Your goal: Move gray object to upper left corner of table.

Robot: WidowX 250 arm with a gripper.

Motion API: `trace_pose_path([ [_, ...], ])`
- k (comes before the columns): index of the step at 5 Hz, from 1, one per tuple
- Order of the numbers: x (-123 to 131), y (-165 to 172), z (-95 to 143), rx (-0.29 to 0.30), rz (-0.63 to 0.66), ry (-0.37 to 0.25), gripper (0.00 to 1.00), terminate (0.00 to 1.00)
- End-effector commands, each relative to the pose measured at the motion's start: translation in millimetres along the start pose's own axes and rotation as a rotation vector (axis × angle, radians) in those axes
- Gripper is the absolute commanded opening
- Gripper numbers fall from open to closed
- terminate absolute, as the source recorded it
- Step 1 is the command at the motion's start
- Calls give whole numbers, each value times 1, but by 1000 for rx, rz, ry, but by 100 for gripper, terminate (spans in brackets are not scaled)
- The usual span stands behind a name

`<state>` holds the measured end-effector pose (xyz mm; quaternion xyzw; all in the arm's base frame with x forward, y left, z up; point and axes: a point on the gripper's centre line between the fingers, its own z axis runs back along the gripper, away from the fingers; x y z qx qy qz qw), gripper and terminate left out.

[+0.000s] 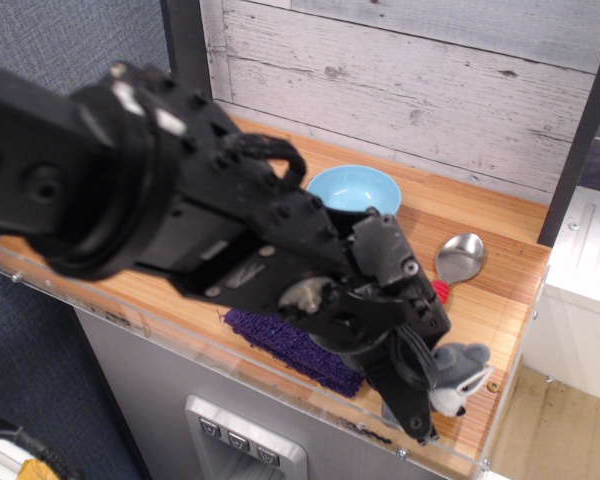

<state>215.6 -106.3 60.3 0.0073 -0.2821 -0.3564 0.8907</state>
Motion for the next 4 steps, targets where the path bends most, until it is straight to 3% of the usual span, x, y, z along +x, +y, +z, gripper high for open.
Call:
trace_pose_path([
  [1, 36, 15, 47, 72, 12, -120, 0, 0],
  [3, 56, 56, 88, 226, 86, -179, 0, 0],
  [4, 49, 84, 98, 284, 151, -176, 0, 0],
])
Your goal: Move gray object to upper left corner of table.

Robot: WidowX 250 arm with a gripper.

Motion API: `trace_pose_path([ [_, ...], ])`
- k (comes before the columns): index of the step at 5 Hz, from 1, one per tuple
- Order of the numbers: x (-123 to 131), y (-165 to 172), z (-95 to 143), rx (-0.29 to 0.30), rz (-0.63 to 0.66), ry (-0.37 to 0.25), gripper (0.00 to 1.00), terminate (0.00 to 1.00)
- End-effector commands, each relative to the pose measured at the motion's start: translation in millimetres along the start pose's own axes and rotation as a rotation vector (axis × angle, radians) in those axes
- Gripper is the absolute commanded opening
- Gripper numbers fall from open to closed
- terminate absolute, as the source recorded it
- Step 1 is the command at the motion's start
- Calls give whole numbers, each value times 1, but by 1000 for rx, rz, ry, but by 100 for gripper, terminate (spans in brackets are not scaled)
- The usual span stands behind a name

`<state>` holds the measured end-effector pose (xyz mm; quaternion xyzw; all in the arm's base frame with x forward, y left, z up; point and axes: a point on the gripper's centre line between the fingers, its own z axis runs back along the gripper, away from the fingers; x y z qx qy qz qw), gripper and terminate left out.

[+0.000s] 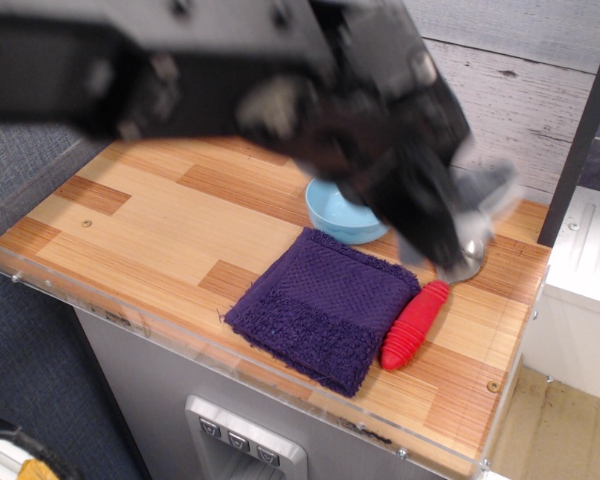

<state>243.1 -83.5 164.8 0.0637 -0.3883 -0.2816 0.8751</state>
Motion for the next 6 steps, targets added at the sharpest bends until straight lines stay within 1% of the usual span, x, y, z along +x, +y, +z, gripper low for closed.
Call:
trace_pose_path([
  [1, -10, 61, 12, 119, 114, 9, 0, 0],
  [2, -26, 93, 3, 158, 167, 45, 0, 0],
  [4, -61, 147, -18, 227, 265, 136, 0, 0],
  [6, -91, 190, -44, 258, 326, 202, 0, 0],
])
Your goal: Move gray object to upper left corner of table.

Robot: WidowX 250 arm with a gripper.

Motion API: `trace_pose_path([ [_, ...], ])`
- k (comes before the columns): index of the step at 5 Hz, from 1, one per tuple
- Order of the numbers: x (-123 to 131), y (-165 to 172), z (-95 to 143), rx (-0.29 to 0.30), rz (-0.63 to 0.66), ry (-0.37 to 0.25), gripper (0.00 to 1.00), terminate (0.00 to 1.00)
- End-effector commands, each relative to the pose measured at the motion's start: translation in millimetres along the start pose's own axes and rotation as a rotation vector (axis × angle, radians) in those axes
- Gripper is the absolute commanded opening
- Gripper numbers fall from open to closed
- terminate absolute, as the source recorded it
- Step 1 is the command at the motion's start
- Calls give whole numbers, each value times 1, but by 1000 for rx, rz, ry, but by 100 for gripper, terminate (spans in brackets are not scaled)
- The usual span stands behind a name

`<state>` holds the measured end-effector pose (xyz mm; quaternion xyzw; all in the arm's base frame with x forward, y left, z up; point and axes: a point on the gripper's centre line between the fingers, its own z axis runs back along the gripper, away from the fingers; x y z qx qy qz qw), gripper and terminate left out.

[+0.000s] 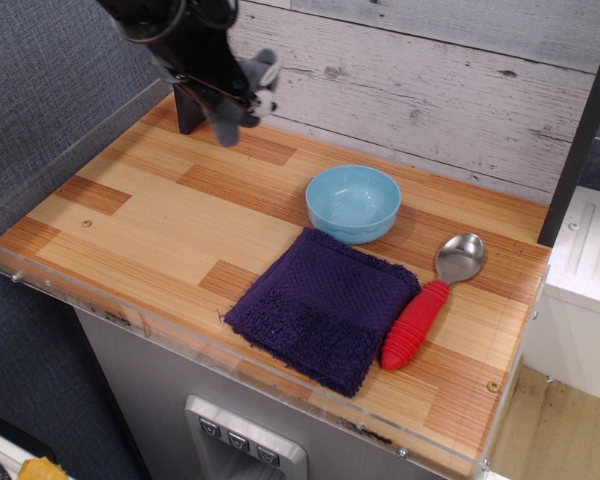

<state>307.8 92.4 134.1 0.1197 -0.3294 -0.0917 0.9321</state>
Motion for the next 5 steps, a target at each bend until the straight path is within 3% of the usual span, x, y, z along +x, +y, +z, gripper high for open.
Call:
trace_pose_path([
  [1, -16, 32, -21, 33, 20, 43, 0, 0],
  [3, -37, 23, -51, -13, -7, 123, 0, 0],
  [5, -37, 21, -49, -6, -13, 119, 0, 0],
])
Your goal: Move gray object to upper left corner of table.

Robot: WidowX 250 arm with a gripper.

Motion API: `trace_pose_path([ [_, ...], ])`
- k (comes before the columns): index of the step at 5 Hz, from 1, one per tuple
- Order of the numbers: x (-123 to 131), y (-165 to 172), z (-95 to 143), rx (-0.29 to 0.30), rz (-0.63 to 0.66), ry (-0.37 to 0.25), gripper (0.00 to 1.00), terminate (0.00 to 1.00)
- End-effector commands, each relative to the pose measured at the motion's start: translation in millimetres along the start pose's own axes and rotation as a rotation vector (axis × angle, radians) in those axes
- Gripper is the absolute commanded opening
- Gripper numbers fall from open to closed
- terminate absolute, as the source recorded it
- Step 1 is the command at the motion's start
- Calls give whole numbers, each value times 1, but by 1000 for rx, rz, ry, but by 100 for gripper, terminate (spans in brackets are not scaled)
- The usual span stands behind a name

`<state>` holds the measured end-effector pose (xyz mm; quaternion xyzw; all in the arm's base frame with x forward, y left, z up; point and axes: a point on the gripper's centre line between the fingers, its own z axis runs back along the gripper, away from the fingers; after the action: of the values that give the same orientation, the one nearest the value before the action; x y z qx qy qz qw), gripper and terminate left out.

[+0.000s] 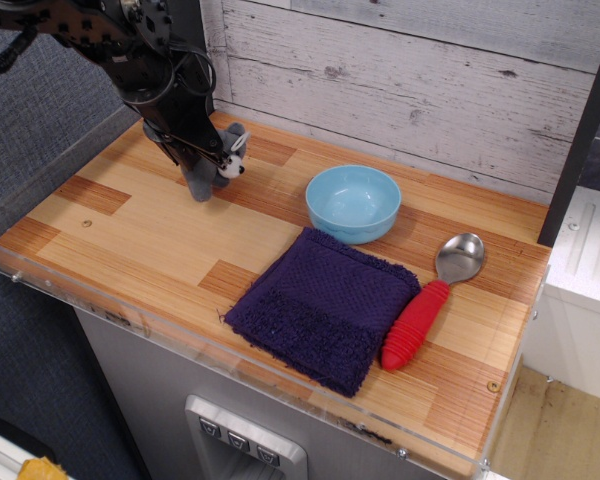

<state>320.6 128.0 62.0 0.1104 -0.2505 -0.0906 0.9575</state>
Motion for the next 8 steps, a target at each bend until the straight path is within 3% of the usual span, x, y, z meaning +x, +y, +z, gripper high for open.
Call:
trace_pose_path([
  [1, 1, 5, 23, 35, 4, -24, 100, 0],
  [5, 5, -2, 30, 54, -11, -6, 100, 0],
  [6, 12, -3, 38, 53, -10, -49, 100, 0],
  [8, 40, -1, 83, 73, -46, -203, 100, 0],
])
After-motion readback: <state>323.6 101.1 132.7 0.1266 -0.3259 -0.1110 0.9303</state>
